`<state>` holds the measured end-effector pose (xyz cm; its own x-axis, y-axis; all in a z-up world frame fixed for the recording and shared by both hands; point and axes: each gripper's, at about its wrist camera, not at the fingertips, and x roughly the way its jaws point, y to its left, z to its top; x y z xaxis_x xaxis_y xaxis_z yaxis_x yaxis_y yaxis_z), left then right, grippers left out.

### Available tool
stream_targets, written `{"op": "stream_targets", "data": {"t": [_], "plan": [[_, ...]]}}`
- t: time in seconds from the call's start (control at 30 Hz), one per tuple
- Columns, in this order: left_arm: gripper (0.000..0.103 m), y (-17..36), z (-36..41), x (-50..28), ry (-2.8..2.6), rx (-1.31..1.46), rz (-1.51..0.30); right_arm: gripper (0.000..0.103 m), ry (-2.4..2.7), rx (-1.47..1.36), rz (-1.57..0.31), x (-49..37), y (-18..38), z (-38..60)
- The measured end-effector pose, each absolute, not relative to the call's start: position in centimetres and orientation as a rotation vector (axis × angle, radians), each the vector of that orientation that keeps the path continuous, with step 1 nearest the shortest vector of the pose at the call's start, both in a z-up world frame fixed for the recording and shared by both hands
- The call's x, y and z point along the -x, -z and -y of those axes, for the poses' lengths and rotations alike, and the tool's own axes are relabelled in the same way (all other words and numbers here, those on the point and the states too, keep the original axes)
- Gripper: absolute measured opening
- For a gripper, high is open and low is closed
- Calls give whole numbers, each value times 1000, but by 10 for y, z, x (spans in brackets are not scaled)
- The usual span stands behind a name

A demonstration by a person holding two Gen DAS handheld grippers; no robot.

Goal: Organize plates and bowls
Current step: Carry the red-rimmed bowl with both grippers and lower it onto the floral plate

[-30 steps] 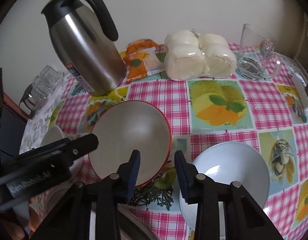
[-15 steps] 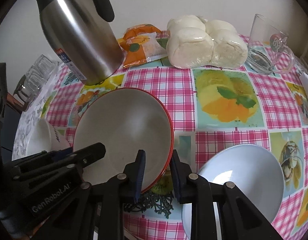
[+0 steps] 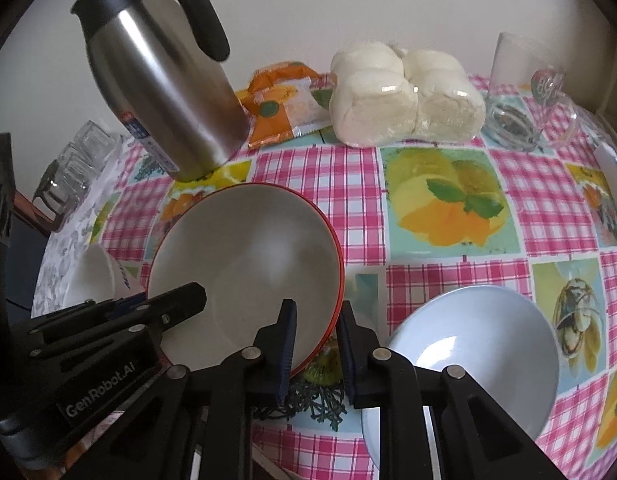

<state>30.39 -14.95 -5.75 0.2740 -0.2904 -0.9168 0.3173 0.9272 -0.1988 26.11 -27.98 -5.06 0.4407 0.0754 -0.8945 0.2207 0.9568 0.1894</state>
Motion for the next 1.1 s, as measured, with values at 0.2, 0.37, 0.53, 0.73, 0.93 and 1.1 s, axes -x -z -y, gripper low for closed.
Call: {"op": "stream_targets", "data": {"t": [0.2,0.37,0.53,0.73,0.93,1.1], "plan": [[16,26,146,-285,416,-30,-1141,22,92,-325,-1053,-248,26,280],[16,6,141,-262,411,-36,-1071,22,93,-317,-1002,-228,1,271],[16,-8,128,-239,409,-2,-1030,22,85,-304,-957,-203,-21,258],[17,-20,107,-202,382,26,-987,22,67,-296,-915,-171,-40,238],[16,-20,90,-171,365,50,-974,22,56,-294,-886,-140,-45,219],[16,-11,76,-153,366,87,-985,22,48,-298,-882,-121,-41,208]]}}
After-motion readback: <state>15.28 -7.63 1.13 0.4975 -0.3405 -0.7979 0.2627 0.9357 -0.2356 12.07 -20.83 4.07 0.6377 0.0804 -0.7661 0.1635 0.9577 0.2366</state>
